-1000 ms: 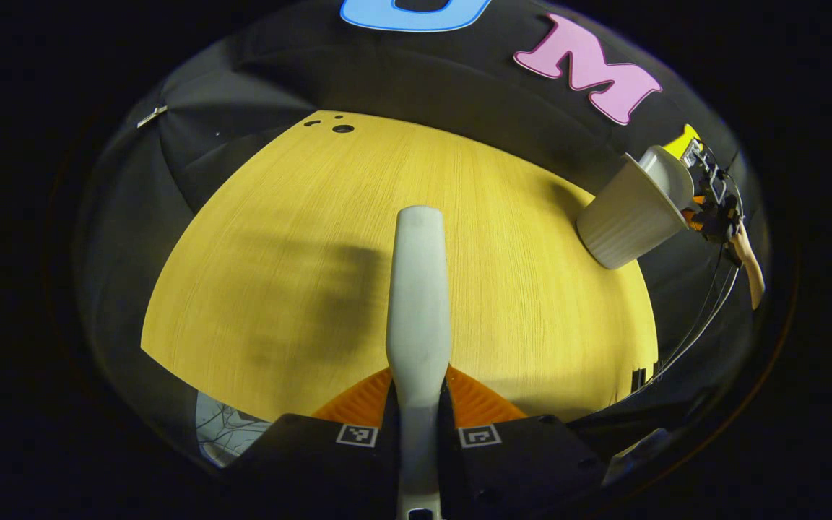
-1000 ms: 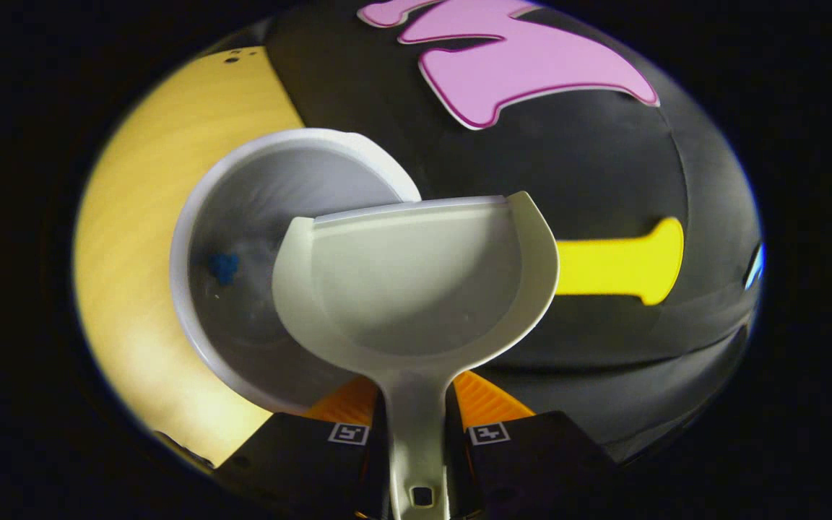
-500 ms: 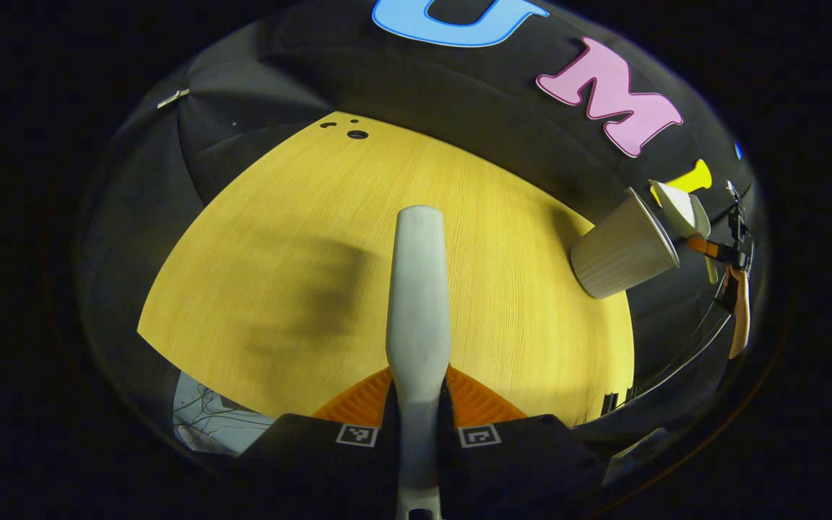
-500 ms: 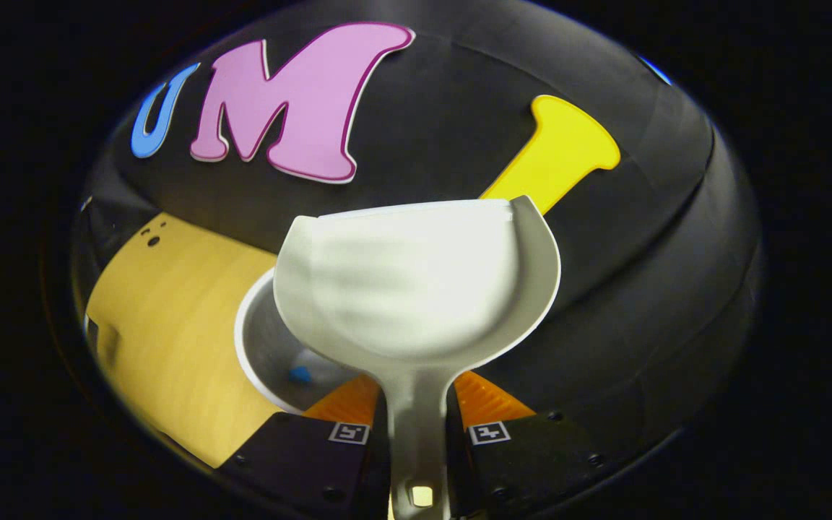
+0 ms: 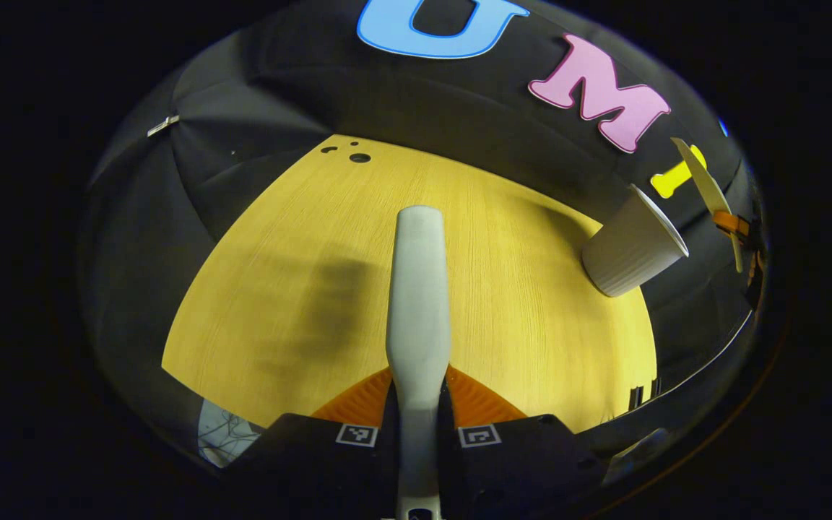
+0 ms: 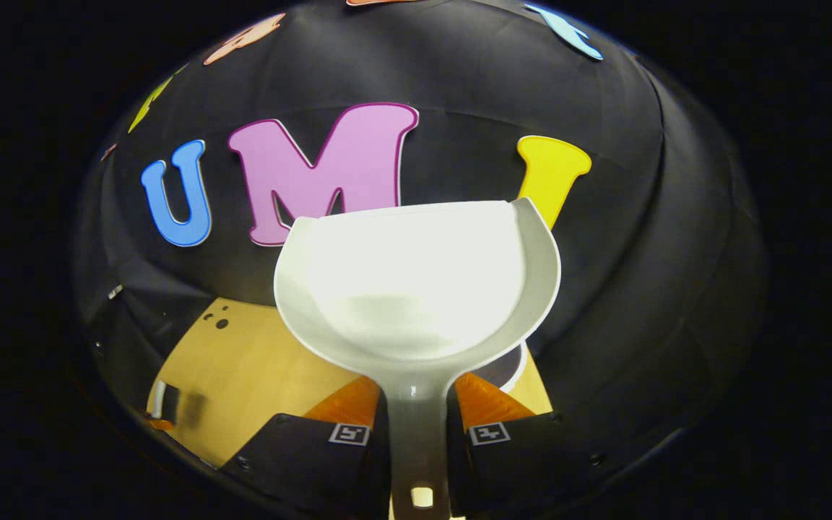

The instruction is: Pick up the small broom and dustpan from the desktop, sweep the trash into the dustpan with the broom, and then empty the trash into the garbage bin.

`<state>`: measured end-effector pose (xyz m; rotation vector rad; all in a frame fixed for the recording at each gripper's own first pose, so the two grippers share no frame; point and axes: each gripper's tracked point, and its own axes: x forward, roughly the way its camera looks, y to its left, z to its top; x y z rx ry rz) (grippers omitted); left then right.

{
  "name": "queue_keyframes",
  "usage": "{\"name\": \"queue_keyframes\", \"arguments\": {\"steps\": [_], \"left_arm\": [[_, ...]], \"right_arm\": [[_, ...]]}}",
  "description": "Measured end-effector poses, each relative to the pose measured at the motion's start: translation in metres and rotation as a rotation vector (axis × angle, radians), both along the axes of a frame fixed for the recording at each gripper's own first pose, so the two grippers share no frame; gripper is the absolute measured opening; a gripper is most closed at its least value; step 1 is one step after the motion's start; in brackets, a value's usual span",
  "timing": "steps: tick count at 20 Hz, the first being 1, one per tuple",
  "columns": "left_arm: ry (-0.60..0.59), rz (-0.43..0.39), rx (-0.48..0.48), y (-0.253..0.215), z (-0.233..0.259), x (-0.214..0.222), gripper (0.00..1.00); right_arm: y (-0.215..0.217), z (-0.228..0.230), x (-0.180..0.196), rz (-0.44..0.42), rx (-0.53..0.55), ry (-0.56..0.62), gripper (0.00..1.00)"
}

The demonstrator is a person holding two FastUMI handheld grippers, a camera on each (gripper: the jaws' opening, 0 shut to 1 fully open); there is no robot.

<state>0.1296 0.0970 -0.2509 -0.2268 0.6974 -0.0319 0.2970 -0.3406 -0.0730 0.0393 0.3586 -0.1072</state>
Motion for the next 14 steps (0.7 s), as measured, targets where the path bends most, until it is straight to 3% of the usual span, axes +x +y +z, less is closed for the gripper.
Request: {"name": "queue_keyframes", "arguments": {"steps": [2,3,4,8,12,14], "left_arm": [[-0.032,-0.039,0.047,0.004,0.000,0.009,0.27],[-0.038,-0.055,0.062,0.005,-0.002,0.013,0.27],[-0.043,-0.068,0.058,0.003,-0.003,0.016,0.27],[-0.062,-0.102,0.030,-0.001,-0.008,0.024,0.26],[-0.059,-0.110,0.091,0.005,-0.029,0.026,0.27],[-0.063,-0.120,0.113,0.004,-0.036,0.027,0.27]], "right_arm": [[0.034,-0.004,-0.021,0.020,0.014,0.000,0.31],[0.049,-0.008,-0.027,0.035,0.022,0.006,0.35],[0.063,-0.012,-0.033,0.048,0.027,0.012,0.31],[0.113,-0.035,-0.056,0.084,0.047,0.051,0.38],[0.166,-0.072,-0.081,0.129,0.120,0.125,0.31],[0.185,-0.096,-0.093,0.153,0.132,0.166,0.39]]}}
